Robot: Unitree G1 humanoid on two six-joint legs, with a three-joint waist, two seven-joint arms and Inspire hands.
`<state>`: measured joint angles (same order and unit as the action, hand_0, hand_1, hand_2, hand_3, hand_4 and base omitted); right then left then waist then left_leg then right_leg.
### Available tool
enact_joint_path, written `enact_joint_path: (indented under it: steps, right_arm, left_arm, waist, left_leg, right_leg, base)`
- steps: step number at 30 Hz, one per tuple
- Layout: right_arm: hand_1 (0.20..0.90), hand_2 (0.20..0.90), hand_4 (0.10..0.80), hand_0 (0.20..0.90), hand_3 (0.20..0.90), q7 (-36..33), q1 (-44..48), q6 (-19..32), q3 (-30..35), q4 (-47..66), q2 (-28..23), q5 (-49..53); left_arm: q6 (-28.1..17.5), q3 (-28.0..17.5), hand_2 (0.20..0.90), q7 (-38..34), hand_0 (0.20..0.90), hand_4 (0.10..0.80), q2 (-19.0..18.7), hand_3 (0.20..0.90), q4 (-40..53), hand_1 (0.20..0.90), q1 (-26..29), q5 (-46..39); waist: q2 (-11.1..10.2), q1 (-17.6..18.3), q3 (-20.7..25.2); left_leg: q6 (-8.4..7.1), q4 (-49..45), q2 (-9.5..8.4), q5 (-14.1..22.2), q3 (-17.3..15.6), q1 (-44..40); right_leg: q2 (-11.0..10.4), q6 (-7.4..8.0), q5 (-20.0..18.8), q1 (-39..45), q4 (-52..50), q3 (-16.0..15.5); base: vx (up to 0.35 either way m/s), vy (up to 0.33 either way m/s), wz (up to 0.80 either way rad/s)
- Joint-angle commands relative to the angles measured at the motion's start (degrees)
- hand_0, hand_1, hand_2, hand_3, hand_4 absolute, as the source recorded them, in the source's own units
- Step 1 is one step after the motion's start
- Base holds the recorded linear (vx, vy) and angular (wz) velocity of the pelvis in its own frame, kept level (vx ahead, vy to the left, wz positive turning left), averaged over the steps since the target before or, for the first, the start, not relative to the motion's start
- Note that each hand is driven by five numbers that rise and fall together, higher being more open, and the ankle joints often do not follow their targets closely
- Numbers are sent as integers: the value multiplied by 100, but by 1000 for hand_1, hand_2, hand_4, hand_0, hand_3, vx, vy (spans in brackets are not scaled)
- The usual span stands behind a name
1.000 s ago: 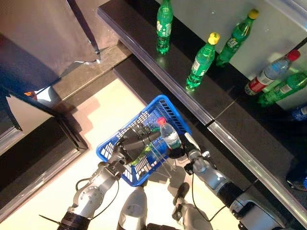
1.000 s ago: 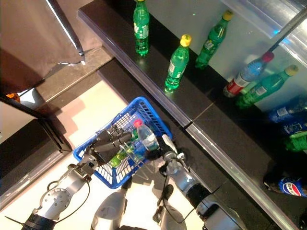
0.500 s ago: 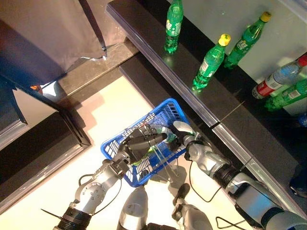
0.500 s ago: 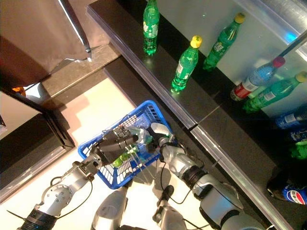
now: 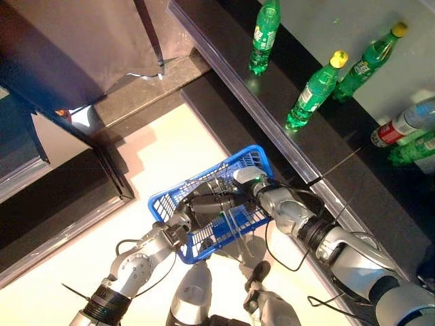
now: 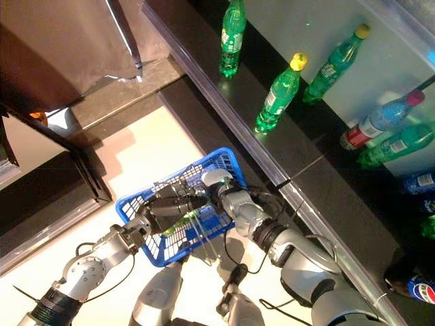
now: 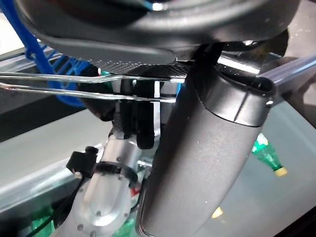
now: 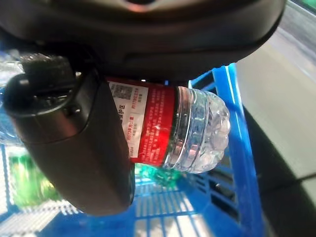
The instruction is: Pick up the drink and place into the basket.
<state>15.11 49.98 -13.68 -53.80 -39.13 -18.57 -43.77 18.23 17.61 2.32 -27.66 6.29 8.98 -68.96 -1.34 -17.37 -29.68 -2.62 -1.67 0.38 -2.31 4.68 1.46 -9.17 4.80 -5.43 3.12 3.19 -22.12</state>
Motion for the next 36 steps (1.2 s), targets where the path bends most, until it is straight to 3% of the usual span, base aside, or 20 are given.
enact_joint_path:
  steps: [1,10,20,21,22,24,25,26,27,36]
  right_arm:
    - [300,300,100,300,200,-139,660,401,-648,-460,479,-607]
    - [300,300,100,300,200,-462,746,539,-791,-1473,937,-984]
    - [300,300,100,300,200,-1139,866,461,-761,-1902,838,-449]
    - [509,509,344,509,444,-1187,862,465,-743,-1913,827,-442]
    - [491,491,322,491,422,-1255,856,471,-720,-1933,811,-408]
    - [592,592,440,592,540,-1333,858,461,-687,-1952,803,-340]
    - [749,749,624,749,724,-1372,857,469,-657,-1970,790,-353]
    - [848,848,740,848,840,-1453,846,471,-637,-1980,769,-339]
    - [900,900,800,900,900,-1507,857,477,-615,-2000,751,-320]
    - [900,900,800,900,900,-1583,839,444,-530,-2112,755,-205]
  left_arm:
    - [-642,485,300,1081,300,100,883,200,2147,300,1046,-732]
    - [-820,781,300,1247,300,100,1137,200,2062,300,1173,-1133]
    - [-1114,1020,300,1405,300,100,1186,200,1975,300,1377,-1197]
    - [-1145,1030,300,1392,300,100,1184,200,1975,300,1398,-1199]
    - [-1188,1043,300,1379,300,100,1178,200,1964,300,1430,-1204]
    - [-1238,1049,300,1366,300,100,1172,200,1940,300,1460,-1220]
    - [-1295,1050,300,1359,300,100,1163,200,1911,300,1495,-1234]
    - [-1327,1047,300,1367,300,100,1154,200,1900,300,1518,-1241]
    - [-1360,1052,300,1366,300,100,1152,200,1882,300,1545,-1238]
    - [-1455,1038,300,1234,300,100,1236,200,1759,300,1636,-1175]
  waist:
    - [231,-98,1274]
    - [402,-124,1106]
    - [489,-63,939]
    - [493,-52,927]
    - [501,-36,910]
    - [510,-15,892]
    - [513,7,877]
    - [513,26,866]
    - [507,40,867]
    - [459,88,996]
  left_leg:
    - [310,-352,-474,133,148,435]
    - [336,-456,-553,116,150,622]
    - [356,-423,-576,66,130,741]
    - [359,-416,-578,61,124,749]
    - [361,-406,-579,59,115,759]
    - [362,-387,-575,52,102,766]
    - [363,-370,-575,41,97,769]
    - [365,-355,-572,39,85,767]
    - [364,-333,-568,34,77,760]
    - [353,-228,-516,31,19,656]
  right_leg:
    - [-112,-49,499,-127,-741,212]
    - [-166,-58,467,-272,-771,207]
    - [-191,-53,398,-446,-768,222]
    - [-189,-55,392,-463,-767,225]
    - [-191,-55,387,-483,-764,228]
    - [-189,-55,379,-505,-759,236]
    - [-186,-55,371,-526,-759,251]
    - [-186,-51,367,-542,-760,258]
    - [-185,-49,361,-550,-751,260]
    - [-161,-54,378,-528,-740,254]
  base:
    - [-8,17,9]
    - [-28,48,5]
    - [-20,14,1]
    - [-43,21,-1]
    - [-54,19,-2]
    - [-48,19,-2]
    - [-49,23,0]
    - [-61,25,1]
    - [-44,13,2]
    - [-12,3,0]
